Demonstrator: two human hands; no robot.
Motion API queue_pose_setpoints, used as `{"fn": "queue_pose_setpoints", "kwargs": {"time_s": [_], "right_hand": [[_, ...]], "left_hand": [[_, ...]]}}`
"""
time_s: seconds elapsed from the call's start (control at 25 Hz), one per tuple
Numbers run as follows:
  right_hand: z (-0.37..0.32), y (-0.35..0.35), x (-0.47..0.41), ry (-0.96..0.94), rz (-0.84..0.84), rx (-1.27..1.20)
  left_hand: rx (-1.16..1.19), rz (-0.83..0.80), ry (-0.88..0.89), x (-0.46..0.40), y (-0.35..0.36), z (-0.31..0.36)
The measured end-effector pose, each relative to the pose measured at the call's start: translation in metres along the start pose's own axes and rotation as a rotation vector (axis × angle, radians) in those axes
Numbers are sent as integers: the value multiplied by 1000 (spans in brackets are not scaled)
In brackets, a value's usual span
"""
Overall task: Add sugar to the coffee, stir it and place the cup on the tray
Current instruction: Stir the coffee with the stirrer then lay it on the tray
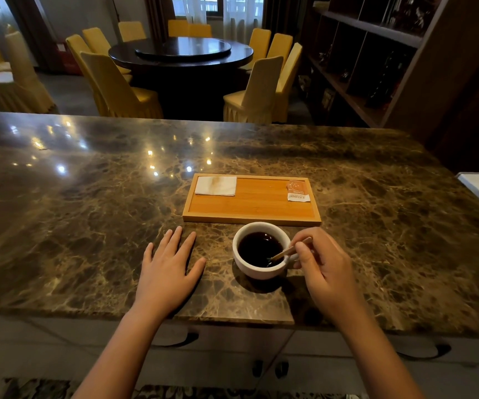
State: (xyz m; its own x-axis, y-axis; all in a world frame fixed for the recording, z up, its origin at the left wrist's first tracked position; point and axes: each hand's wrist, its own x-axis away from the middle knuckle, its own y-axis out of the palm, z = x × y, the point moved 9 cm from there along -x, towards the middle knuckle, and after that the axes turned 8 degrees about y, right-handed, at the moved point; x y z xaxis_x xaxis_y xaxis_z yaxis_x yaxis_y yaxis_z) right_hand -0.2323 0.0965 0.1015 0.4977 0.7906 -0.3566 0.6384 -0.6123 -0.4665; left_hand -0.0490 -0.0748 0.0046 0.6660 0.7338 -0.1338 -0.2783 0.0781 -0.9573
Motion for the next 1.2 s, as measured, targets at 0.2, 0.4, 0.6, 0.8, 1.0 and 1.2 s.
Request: {"fn": "queue_pose_setpoints", "kwargs": {"time_s": [0.2,0.4,0.6,0.8,1.0,1.2], "right_hand": [[7,1,-3,152,-1,-300],[19,-36,-19,243,180,-297],[19,-61,-34,235,246,-198],[8,-68,-47,231,222,-229],[2,-60,-77,256,166,-333],[4,-7,-136,126,-32,-223]], "left_hand": [[-4,-5,1,1,0,0],[2,-6,4,0,0,1],[-10,-15,0,0,1,0],[-5,-5,-5,1,-1,1],[1,-9,-12,1,-1,1],[6,-13,-28,2,-3,1]]}}
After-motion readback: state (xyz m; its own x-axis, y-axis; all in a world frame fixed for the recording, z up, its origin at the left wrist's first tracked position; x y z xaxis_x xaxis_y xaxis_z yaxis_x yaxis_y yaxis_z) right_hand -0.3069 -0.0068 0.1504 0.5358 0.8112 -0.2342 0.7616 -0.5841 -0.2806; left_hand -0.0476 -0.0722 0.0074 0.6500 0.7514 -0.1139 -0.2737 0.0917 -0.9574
